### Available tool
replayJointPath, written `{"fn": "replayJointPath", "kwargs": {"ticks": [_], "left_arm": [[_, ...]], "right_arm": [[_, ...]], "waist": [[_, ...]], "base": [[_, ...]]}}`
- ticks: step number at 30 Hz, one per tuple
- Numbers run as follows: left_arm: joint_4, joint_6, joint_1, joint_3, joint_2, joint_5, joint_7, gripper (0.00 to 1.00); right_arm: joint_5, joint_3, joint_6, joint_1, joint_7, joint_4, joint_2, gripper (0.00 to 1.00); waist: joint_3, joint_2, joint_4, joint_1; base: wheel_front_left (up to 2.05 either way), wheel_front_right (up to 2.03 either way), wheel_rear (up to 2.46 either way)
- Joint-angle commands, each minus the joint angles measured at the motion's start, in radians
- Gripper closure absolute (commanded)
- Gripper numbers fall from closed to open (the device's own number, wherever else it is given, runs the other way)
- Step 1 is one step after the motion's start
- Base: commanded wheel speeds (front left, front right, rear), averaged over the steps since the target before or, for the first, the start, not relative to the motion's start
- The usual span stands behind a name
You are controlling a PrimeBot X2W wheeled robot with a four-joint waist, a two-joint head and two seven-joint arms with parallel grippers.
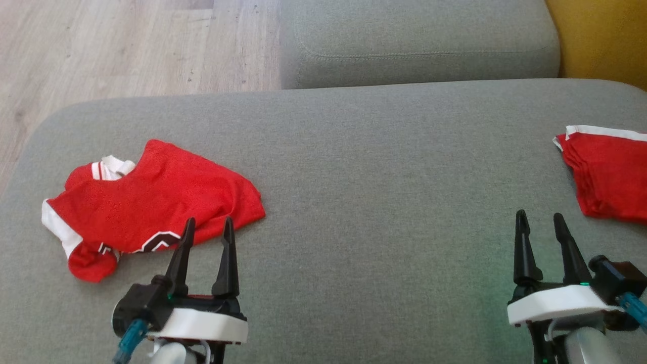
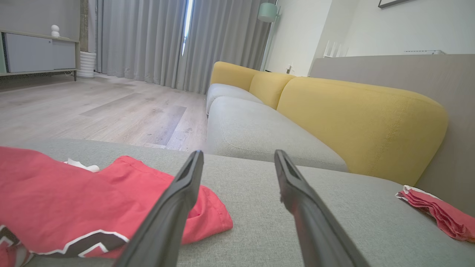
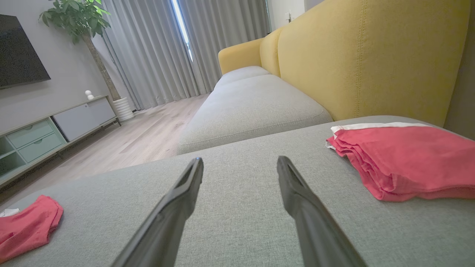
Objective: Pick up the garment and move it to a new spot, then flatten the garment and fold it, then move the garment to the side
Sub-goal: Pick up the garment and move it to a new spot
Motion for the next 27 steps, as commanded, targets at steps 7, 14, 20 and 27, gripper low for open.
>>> {"fn": "replayJointPath", "kwargs": {"ticks": [7, 14, 20, 27], "left_arm": [[-0.03, 0.008, -0.034, 0.034, 0.002, -0.003, -0.005, 0.0], [-0.022, 0.016, -0.035, 0.048, 0.002, 0.005, -0.005, 0.0], [-0.02, 0.016, -0.028, 0.063, 0.002, 0.021, -0.005, 0.0], [-0.017, 0.014, -0.017, 0.081, 0.002, 0.037, -0.005, 0.0]], "right_arm": [[0.005, 0.025, -0.001, -0.038, -0.014, -0.037, -0.005, 0.0], [0.031, 0.075, -0.001, -0.022, -0.014, -0.043, -0.005, 0.0], [0.048, 0.132, -0.001, -0.005, -0.014, -0.049, -0.005, 0.0], [0.073, 0.183, -0.001, 0.012, -0.014, -0.055, -0.005, 0.0]], "waist": [[0.005, 0.0, 0.015, 0.0], [0.0, 0.0, 0.069, 0.0], [-0.014, 0.0, 0.147, 0.0], [-0.031, 0.0, 0.253, 0.0]], "base": [[0.0, 0.0, 0.0], [0.0, 0.0, 0.0], [0.0, 0.0, 0.0], [0.0, 0.0, 0.0]]}}
